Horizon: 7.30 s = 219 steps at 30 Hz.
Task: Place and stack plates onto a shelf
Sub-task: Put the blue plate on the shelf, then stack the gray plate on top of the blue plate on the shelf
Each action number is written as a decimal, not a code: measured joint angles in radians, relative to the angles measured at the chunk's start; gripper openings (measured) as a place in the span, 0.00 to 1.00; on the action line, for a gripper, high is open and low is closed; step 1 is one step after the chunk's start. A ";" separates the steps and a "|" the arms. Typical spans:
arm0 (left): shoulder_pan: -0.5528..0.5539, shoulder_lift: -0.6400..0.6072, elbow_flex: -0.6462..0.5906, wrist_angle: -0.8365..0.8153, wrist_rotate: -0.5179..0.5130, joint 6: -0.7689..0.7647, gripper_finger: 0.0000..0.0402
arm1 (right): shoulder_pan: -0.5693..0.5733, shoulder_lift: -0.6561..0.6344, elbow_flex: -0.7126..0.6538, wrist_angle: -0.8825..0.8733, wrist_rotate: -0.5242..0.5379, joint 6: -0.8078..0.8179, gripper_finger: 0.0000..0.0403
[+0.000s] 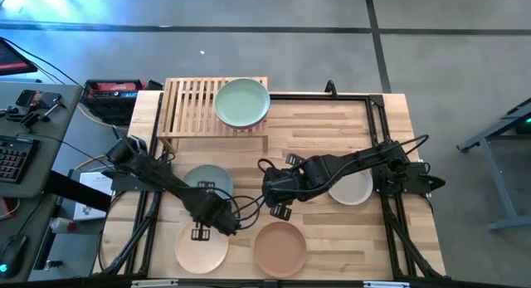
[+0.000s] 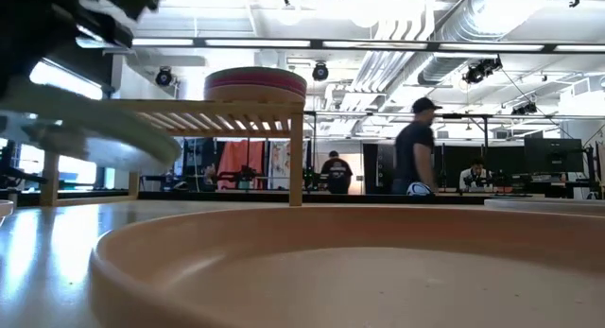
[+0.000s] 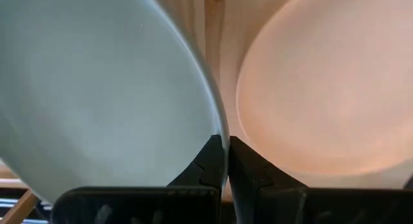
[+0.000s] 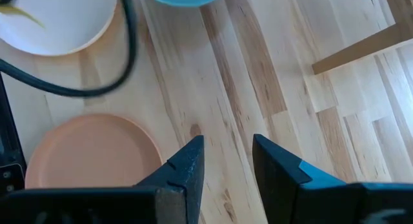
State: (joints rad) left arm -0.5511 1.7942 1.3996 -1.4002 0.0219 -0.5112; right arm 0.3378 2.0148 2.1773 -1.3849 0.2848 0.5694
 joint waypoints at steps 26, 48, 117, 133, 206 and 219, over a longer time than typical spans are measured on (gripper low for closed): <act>0.163 -0.613 -0.013 -0.170 -0.299 -0.181 0.00 | 0.001 0.000 0.000 0.020 0.000 0.000 0.27; 0.788 -0.669 -0.013 -0.170 -0.355 0.511 0.00 | 0.001 0.000 0.000 0.060 0.054 0.063 0.27; 1.031 -0.357 0.006 -0.171 -0.293 0.517 0.19 | 0.000 0.000 0.000 0.034 -0.007 0.050 0.27; 0.988 -0.516 0.012 -0.171 0.080 0.287 0.19 | -0.005 -0.001 -0.038 -0.179 -0.005 0.102 0.27; 0.620 -0.603 -0.183 0.045 0.095 0.051 0.19 | -0.103 -0.364 -1.279 0.511 -0.223 0.600 0.25; 0.621 -0.603 -0.183 0.046 0.053 0.043 0.19 | -0.148 -0.364 -1.279 0.509 -0.234 0.597 0.01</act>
State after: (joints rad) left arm 0.0696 1.1908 1.2163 -1.3540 0.0753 -0.4683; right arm 0.1902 1.6512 0.8982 -0.8759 0.0504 1.1661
